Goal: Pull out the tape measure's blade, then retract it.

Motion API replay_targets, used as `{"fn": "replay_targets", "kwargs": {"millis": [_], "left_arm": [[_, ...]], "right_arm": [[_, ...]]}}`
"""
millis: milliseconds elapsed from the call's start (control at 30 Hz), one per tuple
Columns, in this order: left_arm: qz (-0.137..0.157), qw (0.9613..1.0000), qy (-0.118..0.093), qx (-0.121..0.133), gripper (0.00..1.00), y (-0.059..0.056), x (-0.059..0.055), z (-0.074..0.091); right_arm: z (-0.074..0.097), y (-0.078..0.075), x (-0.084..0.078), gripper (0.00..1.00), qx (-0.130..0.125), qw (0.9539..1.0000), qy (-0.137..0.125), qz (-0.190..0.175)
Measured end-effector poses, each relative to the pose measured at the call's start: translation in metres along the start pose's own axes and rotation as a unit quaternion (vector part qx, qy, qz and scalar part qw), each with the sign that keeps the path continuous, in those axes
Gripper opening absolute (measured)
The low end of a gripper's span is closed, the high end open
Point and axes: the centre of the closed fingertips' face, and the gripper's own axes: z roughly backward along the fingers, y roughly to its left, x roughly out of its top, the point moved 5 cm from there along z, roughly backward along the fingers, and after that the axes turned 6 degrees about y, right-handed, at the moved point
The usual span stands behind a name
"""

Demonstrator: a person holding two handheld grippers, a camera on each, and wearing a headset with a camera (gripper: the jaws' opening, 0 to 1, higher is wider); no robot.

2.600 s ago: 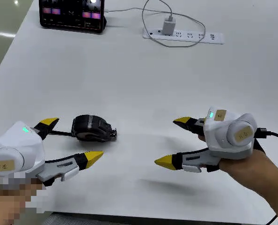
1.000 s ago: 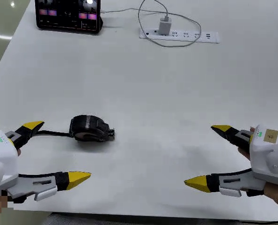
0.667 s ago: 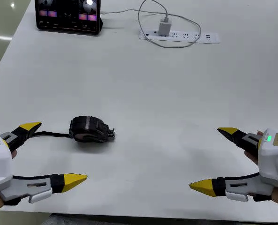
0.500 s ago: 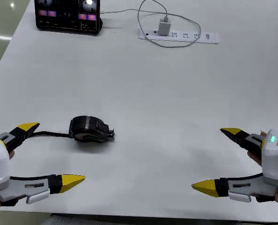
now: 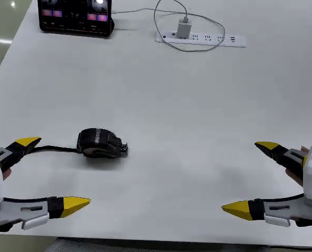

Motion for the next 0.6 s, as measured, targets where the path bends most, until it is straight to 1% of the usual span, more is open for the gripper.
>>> {"fn": "replay_targets", "kwargs": {"millis": [167, 200, 300, 333, 433, 467, 533, 567, 600], "left_arm": [[-0.002, 1.0000, -0.002, 0.000, 0.99, 0.0024, 0.0010, 0.0017], [-0.003, 1.0000, -0.001, -0.005, 0.99, 0.0014, 0.0008, 0.0015], [-0.013, 0.9999, 0.002, -0.003, 0.99, 0.0002, -0.0001, 0.0011], [-0.011, 0.9999, 0.003, -0.007, 0.99, -0.0005, -0.0004, 0.0010], [-0.009, 0.9999, 0.003, -0.007, 0.99, -0.0012, -0.0013, 0.0011], [-0.009, 0.9999, 0.005, -0.012, 0.99, -0.0024, -0.0023, 0.0010], [-0.015, 0.9998, 0.006, -0.013, 0.99, -0.0039, -0.0035, 0.0009], [-0.012, 0.9997, 0.006, -0.019, 0.98, -0.0057, -0.0037, 0.0009], [-0.017, 0.9997, 0.008, -0.015, 0.99, -0.0056, -0.0037, 0.0007]], "right_arm": [[0.0002, 0.0011, -0.0027, 0.99, 0.002, 1.0000, 0.003, -0.002], [0.0001, 0.0012, -0.0033, 0.98, 0.002, 1.0000, 0.005, -0.002], [-0.0003, 0.0006, -0.0044, 0.98, 0.003, 1.0000, 0.006, -0.002], [-0.0003, 0.0003, -0.0044, 0.98, 0.003, 1.0000, 0.006, -0.002], [0.0001, -0.0003, -0.0039, 0.98, 0.003, 1.0000, 0.006, -0.002], [0.0003, -0.0004, -0.0036, 0.99, 0.003, 1.0000, 0.006, -0.002], [0.0003, -0.0008, -0.0035, 0.98, 0.003, 1.0000, 0.006, -0.002], [0.0002, -0.0007, -0.0034, 0.98, 0.004, 1.0000, 0.006, -0.002], [0.0002, -0.0005, -0.0035, 0.98, 0.004, 1.0000, 0.006, -0.002]]}}
